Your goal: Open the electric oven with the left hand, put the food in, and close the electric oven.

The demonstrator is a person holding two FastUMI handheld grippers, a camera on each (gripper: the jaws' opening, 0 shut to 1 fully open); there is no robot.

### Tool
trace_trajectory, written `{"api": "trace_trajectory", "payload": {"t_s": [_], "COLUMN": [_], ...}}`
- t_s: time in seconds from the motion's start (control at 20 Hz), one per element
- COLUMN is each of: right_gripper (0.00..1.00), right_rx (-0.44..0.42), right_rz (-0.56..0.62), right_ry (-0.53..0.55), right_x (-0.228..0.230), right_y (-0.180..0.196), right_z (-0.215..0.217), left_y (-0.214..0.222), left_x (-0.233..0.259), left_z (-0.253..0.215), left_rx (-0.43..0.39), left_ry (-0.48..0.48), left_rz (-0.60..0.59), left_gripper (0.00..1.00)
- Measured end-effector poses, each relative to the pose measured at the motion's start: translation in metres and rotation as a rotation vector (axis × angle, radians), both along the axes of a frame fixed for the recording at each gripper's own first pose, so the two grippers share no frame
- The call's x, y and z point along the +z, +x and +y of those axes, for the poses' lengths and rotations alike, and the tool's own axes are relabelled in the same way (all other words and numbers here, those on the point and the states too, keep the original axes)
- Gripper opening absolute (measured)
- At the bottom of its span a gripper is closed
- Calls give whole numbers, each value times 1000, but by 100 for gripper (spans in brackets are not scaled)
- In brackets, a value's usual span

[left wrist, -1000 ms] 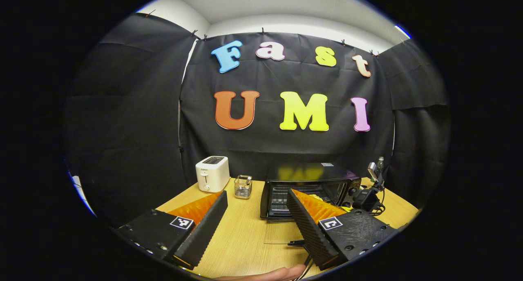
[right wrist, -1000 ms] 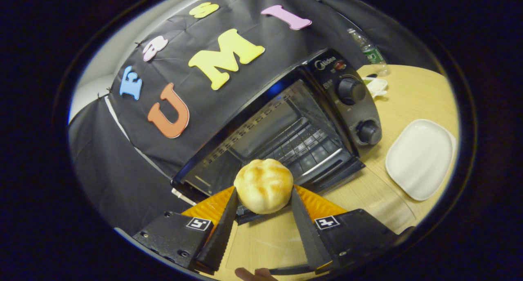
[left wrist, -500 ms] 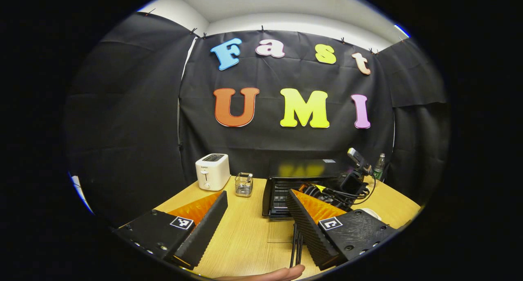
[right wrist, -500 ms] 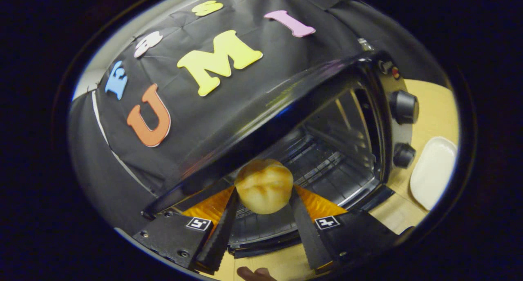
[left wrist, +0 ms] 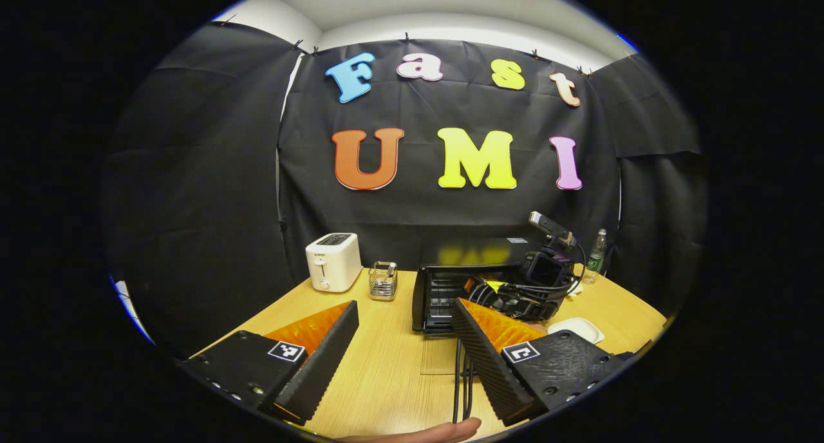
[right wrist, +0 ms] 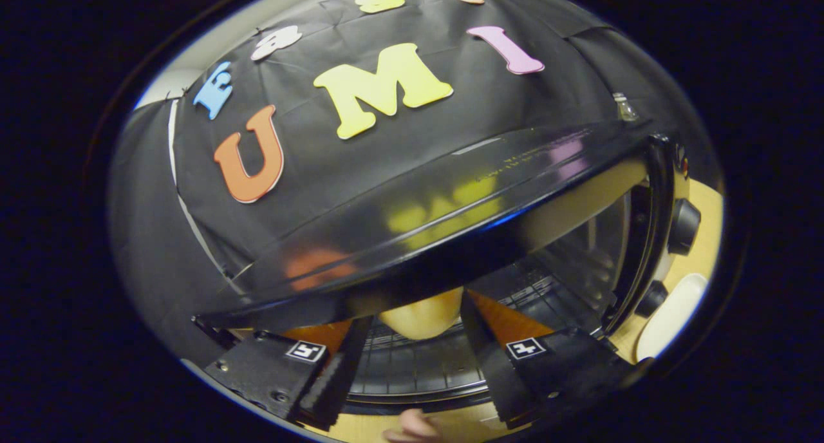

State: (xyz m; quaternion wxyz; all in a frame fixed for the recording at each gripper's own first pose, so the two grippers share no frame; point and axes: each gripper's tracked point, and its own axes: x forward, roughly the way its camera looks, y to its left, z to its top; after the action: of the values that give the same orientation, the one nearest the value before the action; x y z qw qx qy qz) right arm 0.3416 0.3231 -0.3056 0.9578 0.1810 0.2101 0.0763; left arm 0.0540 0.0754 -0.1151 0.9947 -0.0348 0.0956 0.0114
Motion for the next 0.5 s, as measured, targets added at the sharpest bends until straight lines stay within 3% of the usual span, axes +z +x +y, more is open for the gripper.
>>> {"api": "trace_trajectory", "payload": {"t_s": [0.1,0.5], "right_gripper": [96,96], "right_rx": [33,84], "right_rz": [-7,-16], "right_ry": [1,67], "right_x": [2,31], "right_y": [-8,-73], "right_z": [2,-27], "left_y": [-2,-12], "left_x": [1,0], "left_z": [-3,-22], "left_rx": [-1,-17], "left_ry": [0,0], "left_rz": [1,13], "left_gripper": [96,96]}}
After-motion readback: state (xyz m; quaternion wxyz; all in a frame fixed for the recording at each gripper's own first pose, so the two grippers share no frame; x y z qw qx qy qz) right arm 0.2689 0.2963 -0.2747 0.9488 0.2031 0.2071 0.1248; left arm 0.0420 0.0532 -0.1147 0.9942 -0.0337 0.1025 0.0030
